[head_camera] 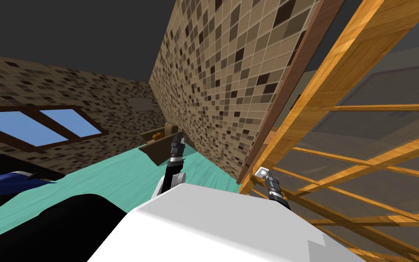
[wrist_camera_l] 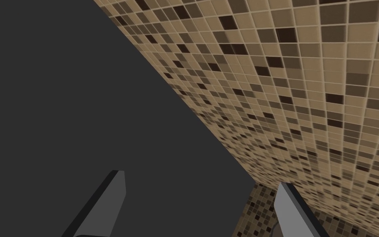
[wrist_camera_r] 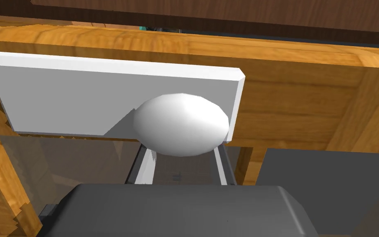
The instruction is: Pull the door open
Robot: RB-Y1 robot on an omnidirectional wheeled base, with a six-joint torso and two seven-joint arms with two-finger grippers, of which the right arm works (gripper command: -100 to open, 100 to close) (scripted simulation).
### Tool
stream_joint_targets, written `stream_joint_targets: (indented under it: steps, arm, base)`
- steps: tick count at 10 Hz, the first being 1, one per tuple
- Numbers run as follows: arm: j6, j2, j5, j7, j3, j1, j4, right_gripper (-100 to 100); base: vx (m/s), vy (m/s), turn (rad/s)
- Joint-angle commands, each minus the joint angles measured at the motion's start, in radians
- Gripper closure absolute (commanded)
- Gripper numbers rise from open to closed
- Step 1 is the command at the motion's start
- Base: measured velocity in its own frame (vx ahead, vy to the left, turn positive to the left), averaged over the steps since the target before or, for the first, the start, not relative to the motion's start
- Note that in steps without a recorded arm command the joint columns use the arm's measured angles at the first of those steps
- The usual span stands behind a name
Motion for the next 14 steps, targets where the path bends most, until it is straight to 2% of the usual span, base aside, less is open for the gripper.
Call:
stream_joint_targets:
  steps: [1, 4, 5, 6, 7, 11, 12, 14]
  arm:
    - [-0.004, 0.005, -0.013, -0.050, 0.014, -0.006, -0.001, 100]
    - [-0.001, 0.004, -0.041, -0.129, 0.031, -0.011, -0.002, 100]
    - [-0.001, 0.004, -0.041, -0.137, 0.031, -0.011, -0.002, 100]
    - [0.001, 0.004, -0.054, -0.175, 0.039, -0.013, -0.002, 100]
    - [0.001, 0.004, -0.054, -0.179, 0.039, -0.013, -0.002, 100]
    - [0.005, 0.003, -0.095, -0.299, 0.063, -0.020, -0.002, 100]
    - [0.015, 0.005, -0.108, -0.319, 0.061, -0.016, 0.009, -100]
    - [0.017, 0.013, -0.128, -0.368, 0.067, -0.018, 0.002, -100]
  base:
    - [-0.039, -0.007, 0.044]
    - [-0.053, -0.017, 0.042]
    - [-0.035, -0.007, 0.025]
    - [-0.038, -0.006, 0.036]
    - [-0.032, -0.009, 0.014]
    - [-0.047, -0.011, 0.045]
    - [-0.059, -0.026, 0.028]
    - [-0.075, -0.013, 0.052]
